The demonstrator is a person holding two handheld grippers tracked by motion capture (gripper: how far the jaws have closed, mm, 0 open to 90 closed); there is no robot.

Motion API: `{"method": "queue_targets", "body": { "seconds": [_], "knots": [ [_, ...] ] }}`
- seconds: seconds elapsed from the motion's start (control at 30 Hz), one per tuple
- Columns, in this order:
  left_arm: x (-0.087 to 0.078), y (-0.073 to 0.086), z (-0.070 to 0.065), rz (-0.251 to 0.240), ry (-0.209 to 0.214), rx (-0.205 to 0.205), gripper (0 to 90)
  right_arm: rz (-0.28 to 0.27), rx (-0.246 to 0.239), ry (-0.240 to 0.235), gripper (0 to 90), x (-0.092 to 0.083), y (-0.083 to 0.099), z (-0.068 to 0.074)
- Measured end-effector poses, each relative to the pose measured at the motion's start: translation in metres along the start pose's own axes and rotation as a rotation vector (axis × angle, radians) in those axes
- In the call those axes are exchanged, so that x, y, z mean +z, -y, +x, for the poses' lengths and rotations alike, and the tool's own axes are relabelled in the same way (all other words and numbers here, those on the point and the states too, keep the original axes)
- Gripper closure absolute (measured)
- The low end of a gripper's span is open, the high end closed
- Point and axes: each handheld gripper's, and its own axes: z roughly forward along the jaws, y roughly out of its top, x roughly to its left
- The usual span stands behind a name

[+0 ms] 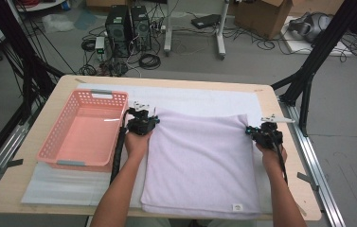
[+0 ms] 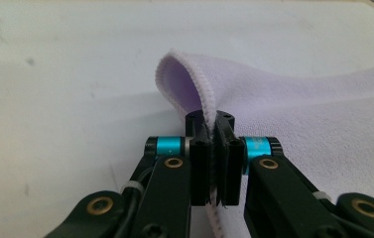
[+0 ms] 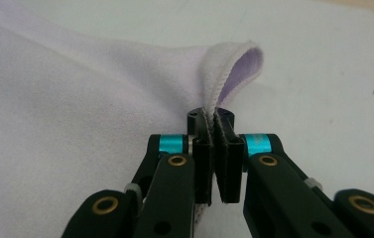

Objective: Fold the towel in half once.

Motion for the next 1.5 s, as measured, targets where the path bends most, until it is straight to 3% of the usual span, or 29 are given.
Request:
{"method": "queue_targets", "body": {
  "seconds": [0.07, 0.3, 0.4, 0.5, 0.53, 0.6, 0.67, 0.77, 0.97, 1.03, 1.07, 1.1, 1.2, 1.3, 1.37, 1.5],
  "knots": [
    [0.002, -0.008, 0.003, -0.018, 0.002, -0.015, 86.2, -0.028, -0.004, -0.003, 87.2, 0.002, -0.007, -0.004],
    [0.003, -0.044, 0.009, -0.065, -0.004, -0.006, 86.2, -0.106, -0.012, 0.006, 87.1, 0.008, -0.039, -0.012],
    [0.007, -0.050, 0.011, -0.073, -0.008, 0.005, 86.1, -0.106, -0.007, 0.008, 87.1, 0.013, -0.049, -0.015],
    [0.014, -0.045, 0.013, -0.055, -0.003, -0.017, 85.2, -0.090, -0.003, 0.020, 86.6, 0.022, -0.054, -0.016],
    [0.016, -0.043, 0.014, -0.042, 0.002, -0.025, 81.6, -0.087, -0.003, 0.022, 84.2, 0.026, -0.054, -0.015],
    [0.020, -0.038, 0.016, -0.024, 0.029, -0.042, 62.8, -0.050, 0.028, 0.035, 70.3, 0.033, -0.053, -0.014],
    [0.021, -0.033, 0.014, 0.006, 0.059, -0.015, 58.3, -0.030, 0.051, 0.027, 66.9, 0.034, -0.050, -0.015],
    [0.018, -0.027, 0.010, -0.018, 0.077, -0.004, 56.4, -0.037, 0.046, 0.025, 67.4, 0.030, -0.047, -0.014],
    [0.013, -0.018, 0.003, 0.034, 0.131, -0.004, 48.8, -0.048, 0.027, 0.014, 63.2, 0.014, -0.041, -0.011],
    [0.005, -0.012, -0.003, -0.022, 0.131, 0.026, 50.0, -0.041, 0.026, 0.008, 62.2, 0.007, -0.037, -0.011],
    [0.002, -0.010, -0.004, -0.022, 0.142, 0.029, 50.3, -0.038, 0.020, 0.005, 61.8, 0.004, -0.034, -0.011],
    [0.000, -0.009, -0.005, -0.012, 0.157, 0.026, 49.7, -0.038, 0.025, 0.000, 61.6, 0.001, -0.031, -0.011],
    [-0.011, 0.000, -0.007, -0.060, 0.204, 0.013, 43.9, -0.014, 0.030, -0.016, 57.8, -0.008, -0.023, -0.009],
    [-0.020, 0.007, -0.010, -0.075, 0.223, 0.042, 42.0, -0.020, 0.017, -0.008, 56.4, -0.018, -0.011, -0.004],
    [-0.024, 0.009, -0.010, -0.046, 0.239, 0.036, 41.6, -0.002, 0.010, 0.001, 56.3, -0.022, -0.003, -0.002],
    [-0.036, 0.014, -0.014, -0.077, 0.237, 0.065, 42.1, 0.010, -0.009, 0.001, 55.6, -0.031, 0.013, 0.003]
  ]
}}
